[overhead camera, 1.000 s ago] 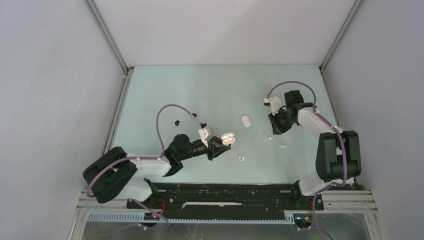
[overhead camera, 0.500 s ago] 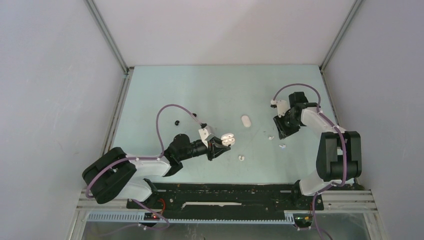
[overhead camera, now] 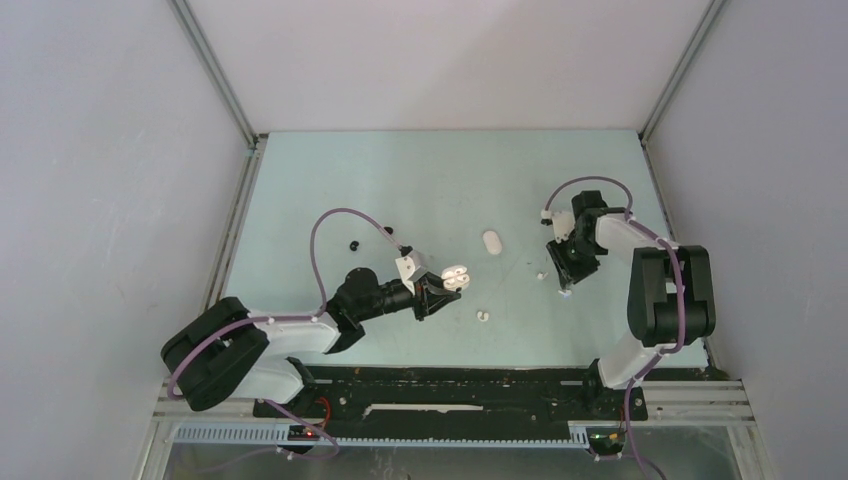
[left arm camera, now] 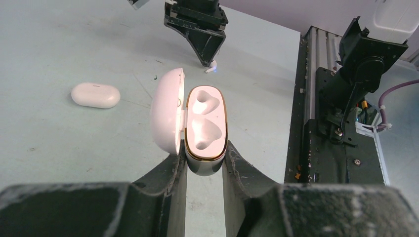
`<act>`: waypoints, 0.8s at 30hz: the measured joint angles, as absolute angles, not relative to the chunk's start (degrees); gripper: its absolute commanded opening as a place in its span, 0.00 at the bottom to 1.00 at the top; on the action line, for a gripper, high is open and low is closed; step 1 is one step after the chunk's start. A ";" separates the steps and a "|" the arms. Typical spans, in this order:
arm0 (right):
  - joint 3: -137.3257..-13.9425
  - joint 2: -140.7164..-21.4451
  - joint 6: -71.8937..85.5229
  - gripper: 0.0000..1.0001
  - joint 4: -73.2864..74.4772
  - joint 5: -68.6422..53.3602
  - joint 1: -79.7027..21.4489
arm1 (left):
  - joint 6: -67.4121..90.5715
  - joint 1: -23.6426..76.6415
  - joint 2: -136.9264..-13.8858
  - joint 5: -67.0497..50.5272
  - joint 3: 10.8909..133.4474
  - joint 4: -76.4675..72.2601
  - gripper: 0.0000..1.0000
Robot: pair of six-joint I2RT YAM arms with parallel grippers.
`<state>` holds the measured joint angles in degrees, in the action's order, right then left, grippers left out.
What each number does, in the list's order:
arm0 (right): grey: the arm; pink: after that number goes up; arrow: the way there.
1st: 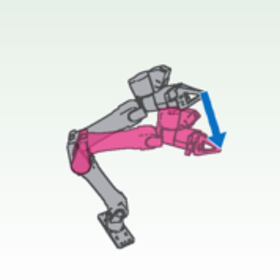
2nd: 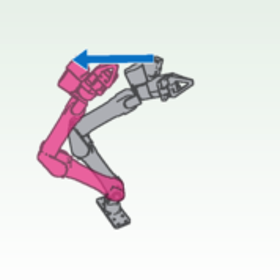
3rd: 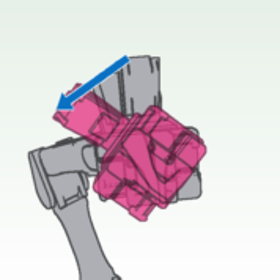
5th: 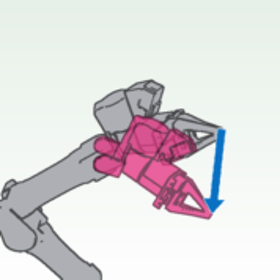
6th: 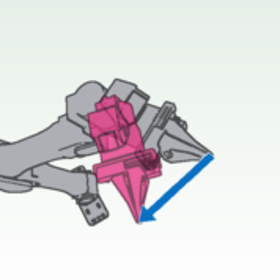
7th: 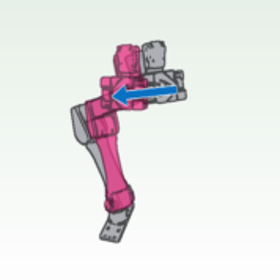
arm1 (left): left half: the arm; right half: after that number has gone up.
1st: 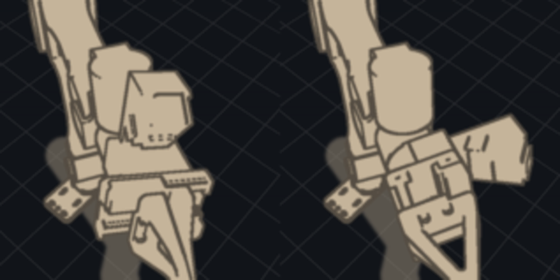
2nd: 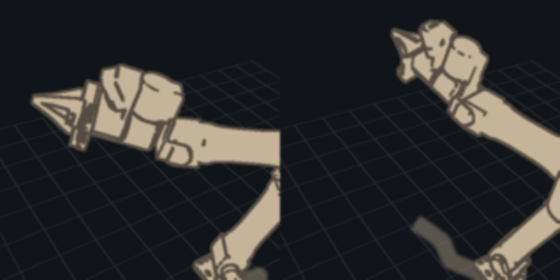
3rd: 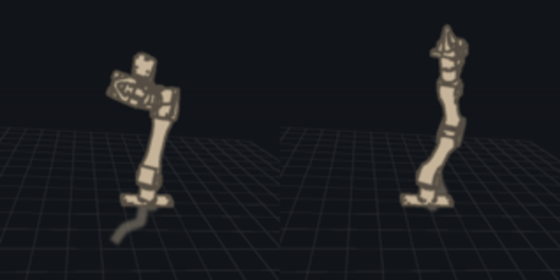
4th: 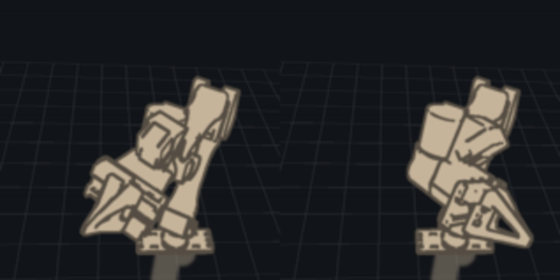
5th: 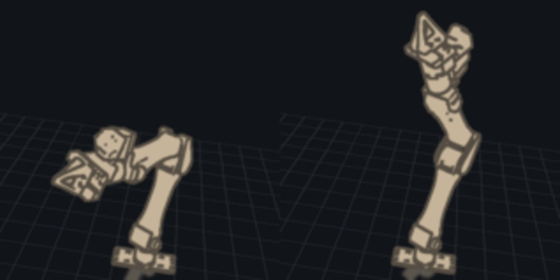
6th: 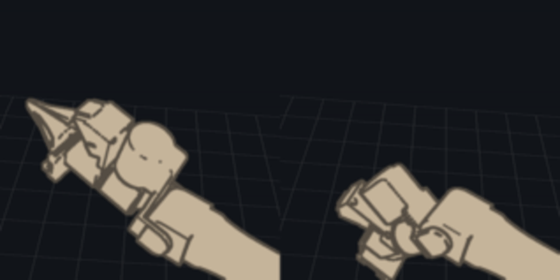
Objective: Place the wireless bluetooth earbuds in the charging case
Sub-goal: Pick up the earbud from the center of the board.
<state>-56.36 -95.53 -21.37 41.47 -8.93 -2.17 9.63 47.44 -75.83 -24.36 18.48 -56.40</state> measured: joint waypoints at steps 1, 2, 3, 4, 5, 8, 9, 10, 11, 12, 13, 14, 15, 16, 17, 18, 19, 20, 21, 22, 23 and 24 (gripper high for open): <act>-56.12 -95.57 -21.37 0.37 41.43 -8.64 -2.22 | 9.63 47.44 -75.81 -24.38 18.48 -56.38 0.00; -55.81 -95.57 -21.39 0.37 41.50 -8.38 -2.33 | 9.63 47.44 -75.81 -24.38 18.48 -56.40 0.00; -55.48 -95.57 -21.39 0.38 41.52 -7.99 -2.48 | 9.63 47.44 -75.81 -24.38 18.48 -56.38 0.00; -55.16 -95.57 -21.39 0.38 41.54 -7.68 -2.63 | 9.63 47.44 -75.81 -24.36 18.48 -56.38 0.00; -54.87 -95.57 -21.39 0.38 41.60 -7.44 -2.79 | 9.63 47.44 -75.81 -24.38 18.48 -56.38 0.00; -54.02 -95.13 -21.43 0.38 41.82 -6.44 -3.16 | 9.63 47.44 -75.81 -24.38 18.48 -56.38 0.00; -53.76 -94.96 -21.43 0.37 41.85 -6.22 -3.22 | 9.65 47.44 -75.81 -24.38 18.50 -56.38 0.00; -53.47 -94.72 -21.43 0.37 41.89 -5.98 -3.27 | 9.65 47.44 -75.81 -24.38 18.48 -56.38 0.00; -53.25 -94.52 -21.43 0.35 41.91 -5.74 -3.25 | 9.65 47.44 -75.81 -24.38 18.48 -56.38 0.00; -53.15 -94.41 -21.43 0.34 41.93 -5.67 -3.20 | 9.65 47.44 -75.81 -24.38 18.48 -56.38 0.00; -53.08 -94.39 -21.43 0.32 41.93 -5.58 -3.18 | 9.65 47.44 -75.81 -24.38 18.48 -56.38 0.00; -53.08 -94.37 -21.43 0.30 41.93 -5.54 -3.16 | 9.67 47.44 -75.81 -24.40 18.48 -56.38 0.00; -53.08 -94.37 -21.43 0.28 41.93 -5.52 -3.14 | 9.67 47.44 -75.81 -24.38 18.48 -56.36 0.00; -53.08 -94.37 -21.47 0.26 41.93 -5.54 -3.14 | 9.67 47.44 -75.81 -24.38 18.48 -56.36 0.00; -53.08 -94.37 -21.45 0.25 41.93 -5.54 -3.14 | 9.67 47.44 -75.81 -24.40 18.48 -56.31 0.00; -53.06 -94.37 -21.45 0.24 41.93 -5.54 -3.14 | 9.67 47.44 -75.81 -24.40 18.48 -56.29 0.00; -53.06 -94.37 -21.45 0.24 41.95 -5.56 -3.14 | 9.67 47.44 -75.81 -24.40 18.50 -56.23 0.00; -53.06 -94.37 -21.45 0.25 41.95 -5.56 -3.14 | 9.67 47.44 -75.81 -24.43 18.50 -56.16 0.00; -53.06 -94.37 -21.45 0.26 41.95 -5.56 -3.14 | 9.67 47.44 -75.81 -24.43 18.48 -56.03 0.00; -53.06 -94.37 -21.45 0.28 41.98 -5.56 -3.14 | 9.67 47.44 -75.81 -24.43 18.48 -55.96 0.00; -53.06 -94.37 -21.43 0.30 41.98 -5.58 -3.14 | 9.67 47.42 -75.81 -24.45 18.50 -55.92 0.00; -53.06 -94.37 -21.41 0.31 42.00 -5.63 -3.11 | 9.67 47.44 -75.81 -24.45 18.50 -55.90 0.00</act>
